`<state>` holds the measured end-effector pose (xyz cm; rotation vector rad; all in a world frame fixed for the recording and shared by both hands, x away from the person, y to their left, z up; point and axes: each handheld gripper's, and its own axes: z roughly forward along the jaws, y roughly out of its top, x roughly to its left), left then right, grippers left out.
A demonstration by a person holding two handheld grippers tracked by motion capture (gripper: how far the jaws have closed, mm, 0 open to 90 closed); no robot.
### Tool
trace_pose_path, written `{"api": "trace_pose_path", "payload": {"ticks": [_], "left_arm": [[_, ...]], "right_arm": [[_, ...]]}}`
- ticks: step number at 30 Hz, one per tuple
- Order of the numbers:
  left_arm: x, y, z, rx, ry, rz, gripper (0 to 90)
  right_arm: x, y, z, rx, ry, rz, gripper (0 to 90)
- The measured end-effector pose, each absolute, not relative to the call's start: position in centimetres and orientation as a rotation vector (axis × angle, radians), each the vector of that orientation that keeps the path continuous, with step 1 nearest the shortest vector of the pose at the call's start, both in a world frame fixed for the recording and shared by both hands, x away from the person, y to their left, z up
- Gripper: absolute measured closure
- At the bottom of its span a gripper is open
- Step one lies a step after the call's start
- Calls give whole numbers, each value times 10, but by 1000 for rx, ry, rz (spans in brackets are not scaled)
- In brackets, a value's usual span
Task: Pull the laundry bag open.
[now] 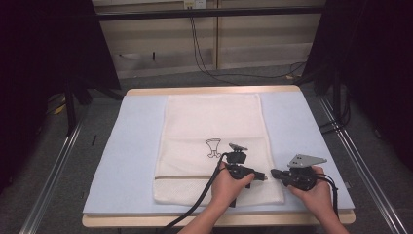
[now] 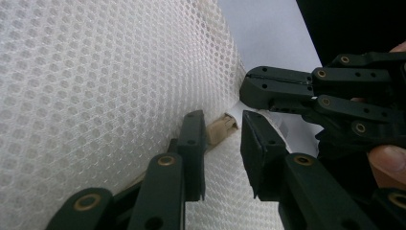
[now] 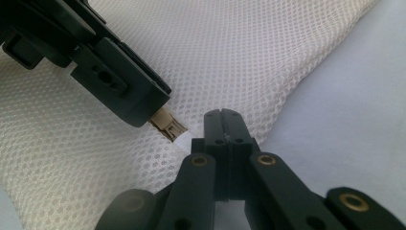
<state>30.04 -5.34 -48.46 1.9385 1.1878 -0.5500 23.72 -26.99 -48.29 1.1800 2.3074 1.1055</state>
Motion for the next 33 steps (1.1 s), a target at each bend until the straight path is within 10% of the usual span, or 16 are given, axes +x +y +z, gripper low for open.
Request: {"api": "trace_pose_path", "payload": {"ticks": [12,33], "left_arm": [[300,-61,-487,1948,1180,-550,869],[305,-47,-480,1952,1210,-571,873]], "right_arm": [[237,-270,-484,1189,2310,1108,900],[236,-268,-484,1132,2330,1080,900]]}}
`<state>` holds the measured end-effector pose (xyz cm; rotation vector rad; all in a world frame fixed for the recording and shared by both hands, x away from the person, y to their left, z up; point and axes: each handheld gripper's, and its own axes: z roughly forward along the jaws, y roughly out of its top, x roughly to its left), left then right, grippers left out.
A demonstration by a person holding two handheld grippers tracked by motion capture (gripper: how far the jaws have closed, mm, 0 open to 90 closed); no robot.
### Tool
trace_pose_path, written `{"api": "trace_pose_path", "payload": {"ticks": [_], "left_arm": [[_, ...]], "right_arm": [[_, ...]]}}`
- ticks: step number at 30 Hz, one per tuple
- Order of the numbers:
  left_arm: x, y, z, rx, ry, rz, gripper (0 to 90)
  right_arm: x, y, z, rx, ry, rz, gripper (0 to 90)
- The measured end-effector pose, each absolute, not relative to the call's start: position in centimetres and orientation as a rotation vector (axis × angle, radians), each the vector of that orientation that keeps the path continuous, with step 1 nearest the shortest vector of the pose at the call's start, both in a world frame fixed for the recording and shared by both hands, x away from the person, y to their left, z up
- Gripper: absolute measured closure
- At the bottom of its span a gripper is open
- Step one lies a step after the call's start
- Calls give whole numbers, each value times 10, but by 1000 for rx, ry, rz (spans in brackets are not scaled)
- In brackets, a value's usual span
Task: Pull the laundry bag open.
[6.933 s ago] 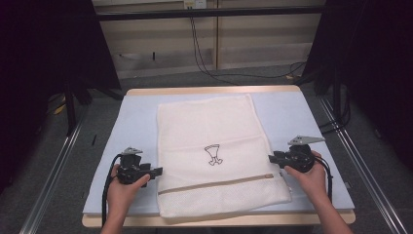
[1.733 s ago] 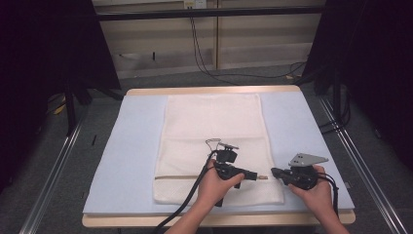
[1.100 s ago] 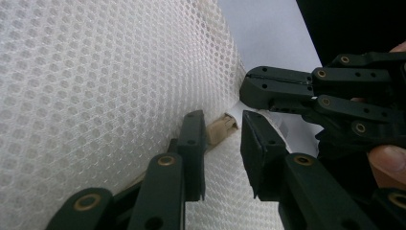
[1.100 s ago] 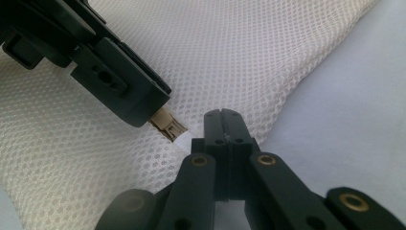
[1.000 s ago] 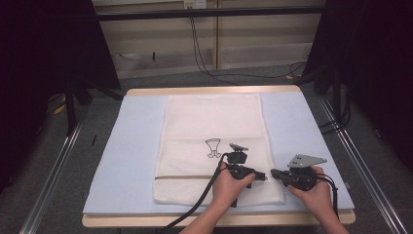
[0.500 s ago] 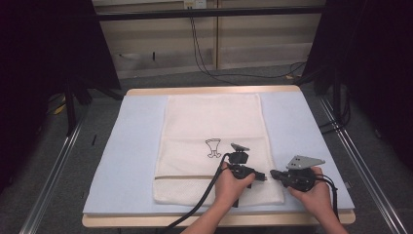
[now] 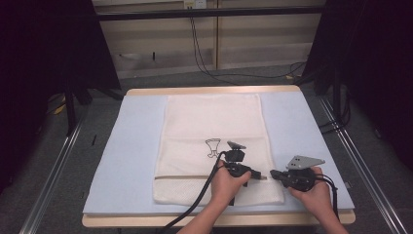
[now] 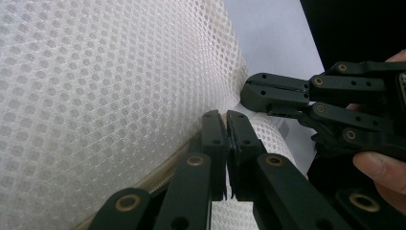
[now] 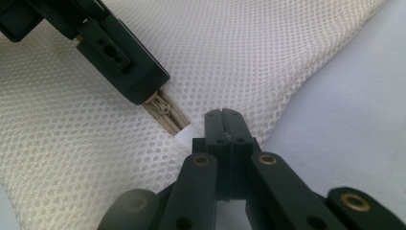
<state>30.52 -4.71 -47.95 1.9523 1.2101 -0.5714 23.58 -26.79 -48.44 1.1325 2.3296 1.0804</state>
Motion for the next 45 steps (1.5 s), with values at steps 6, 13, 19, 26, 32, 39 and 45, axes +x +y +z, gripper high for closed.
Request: {"api": "trace_pose_path", "payload": {"ticks": [6,13,19,26,32,39,45], "left_arm": [[307,-44,-479,1960,1216,-559,873],[308,-41,-478,1955,1218,-572,873],[309,-36,-476,1946,1230,-577,873],[310,-30,-475,1955,1219,-578,873],[310,-27,-473,1950,1228,-574,873],[311,-22,-471,1963,1227,-571,873],[312,-18,-471,1959,1237,-572,873]], "right_arm": [[236,-269,-485,1139,2327,1086,900],[236,-269,-484,1147,2330,1084,900],[236,-269,-484,1149,2331,1085,900],[237,-269,-484,1149,2330,1090,900],[237,-269,-484,1149,2330,1091,900],[237,-269,-485,1152,2330,1095,900],[237,-269,-485,1152,2329,1102,900]]}}
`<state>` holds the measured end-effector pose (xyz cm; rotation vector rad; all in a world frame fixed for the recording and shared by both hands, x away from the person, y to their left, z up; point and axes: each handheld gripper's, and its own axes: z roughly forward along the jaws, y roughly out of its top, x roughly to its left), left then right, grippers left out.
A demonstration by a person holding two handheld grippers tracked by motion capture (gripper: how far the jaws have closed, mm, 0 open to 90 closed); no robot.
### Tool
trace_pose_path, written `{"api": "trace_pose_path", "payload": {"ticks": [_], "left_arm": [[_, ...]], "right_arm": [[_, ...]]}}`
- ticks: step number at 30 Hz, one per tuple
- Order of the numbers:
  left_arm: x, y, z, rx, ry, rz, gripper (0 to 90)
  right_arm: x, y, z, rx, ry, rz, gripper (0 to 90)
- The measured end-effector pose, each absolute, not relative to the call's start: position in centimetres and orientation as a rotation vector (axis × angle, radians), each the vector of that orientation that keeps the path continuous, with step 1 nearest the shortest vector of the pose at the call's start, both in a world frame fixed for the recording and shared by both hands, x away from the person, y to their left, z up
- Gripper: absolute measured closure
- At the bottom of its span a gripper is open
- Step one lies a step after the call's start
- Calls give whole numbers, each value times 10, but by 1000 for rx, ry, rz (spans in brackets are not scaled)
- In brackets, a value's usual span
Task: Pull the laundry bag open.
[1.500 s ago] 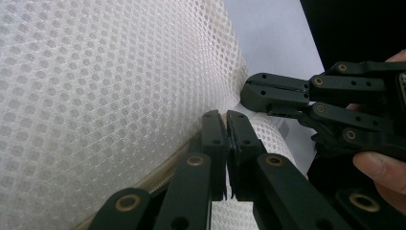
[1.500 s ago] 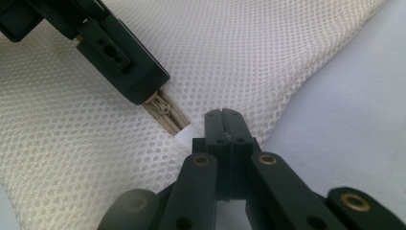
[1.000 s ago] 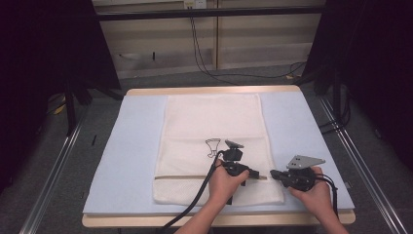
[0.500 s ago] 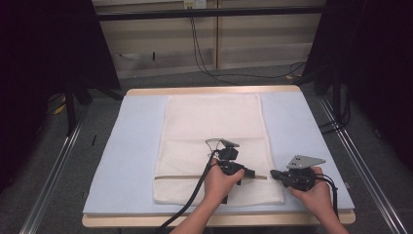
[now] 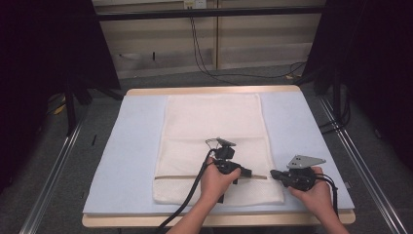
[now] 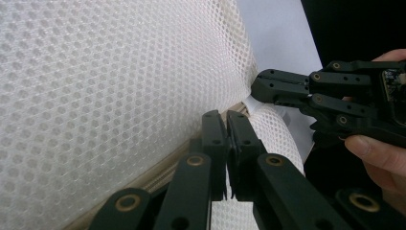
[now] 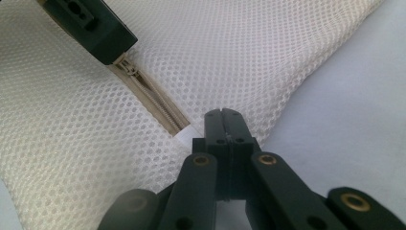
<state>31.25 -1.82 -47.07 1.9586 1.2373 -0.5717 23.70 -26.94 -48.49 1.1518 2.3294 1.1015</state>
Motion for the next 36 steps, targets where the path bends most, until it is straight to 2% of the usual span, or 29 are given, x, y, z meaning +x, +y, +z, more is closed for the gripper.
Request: {"api": "trace_pose_path", "payload": {"ticks": [36], "left_arm": [[316,3,-465,1983,1229,-572,872]], "right_arm": [[237,-269,-485,1156,2328,1096,900]]}}
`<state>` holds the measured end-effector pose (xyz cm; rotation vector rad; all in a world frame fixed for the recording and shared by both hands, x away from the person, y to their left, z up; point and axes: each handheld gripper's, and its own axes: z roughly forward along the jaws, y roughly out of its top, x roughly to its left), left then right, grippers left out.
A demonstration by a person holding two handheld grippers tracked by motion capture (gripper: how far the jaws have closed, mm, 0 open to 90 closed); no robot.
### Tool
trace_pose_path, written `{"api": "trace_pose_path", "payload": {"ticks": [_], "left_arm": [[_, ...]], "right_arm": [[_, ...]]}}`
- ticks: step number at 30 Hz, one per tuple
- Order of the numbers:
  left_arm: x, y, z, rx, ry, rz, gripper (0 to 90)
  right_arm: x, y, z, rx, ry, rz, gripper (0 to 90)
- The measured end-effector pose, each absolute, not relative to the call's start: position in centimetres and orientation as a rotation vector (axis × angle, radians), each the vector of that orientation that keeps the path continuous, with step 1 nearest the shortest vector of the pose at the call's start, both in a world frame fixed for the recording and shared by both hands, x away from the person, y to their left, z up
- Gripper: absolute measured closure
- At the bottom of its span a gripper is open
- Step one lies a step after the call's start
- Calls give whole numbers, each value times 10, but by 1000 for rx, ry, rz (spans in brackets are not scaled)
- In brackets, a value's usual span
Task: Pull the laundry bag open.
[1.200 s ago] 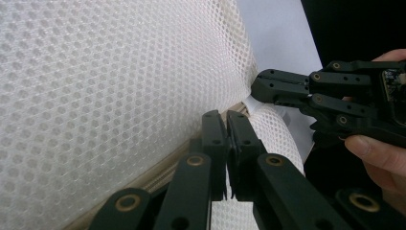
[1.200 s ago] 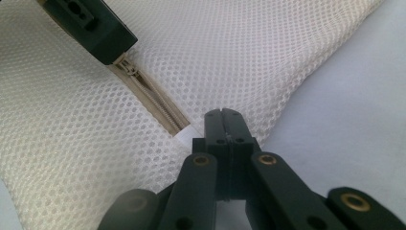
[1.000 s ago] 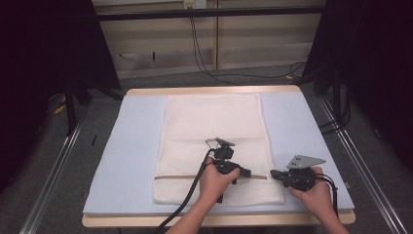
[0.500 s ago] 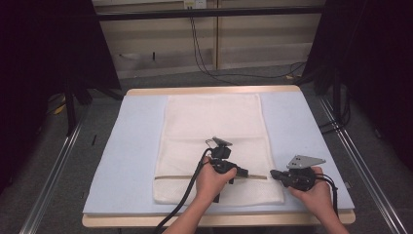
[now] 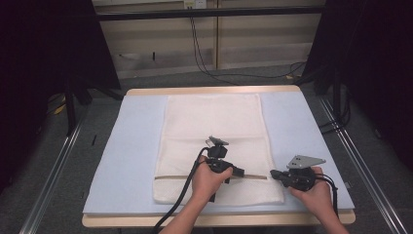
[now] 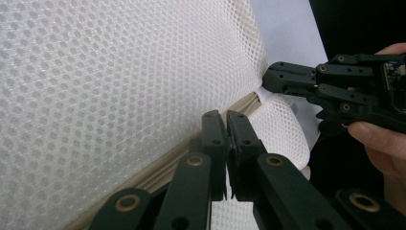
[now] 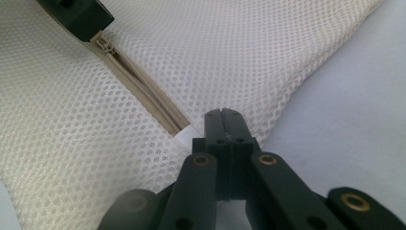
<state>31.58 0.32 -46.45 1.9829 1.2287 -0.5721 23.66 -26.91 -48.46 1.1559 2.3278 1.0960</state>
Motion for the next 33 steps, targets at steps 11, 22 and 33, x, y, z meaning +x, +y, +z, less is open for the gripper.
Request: {"api": "trace_pose_path", "payload": {"ticks": [11,22,33], "left_arm": [[317,12,-463,1990,1236,-559,873],[317,19,-461,1989,1251,-555,873],[318,26,-460,2007,1242,-542,873]], "right_arm": [[236,-269,-485,1153,2327,1093,900],[236,-269,-485,1145,2327,1093,900],[236,-269,-485,1145,2327,1092,900]]}}
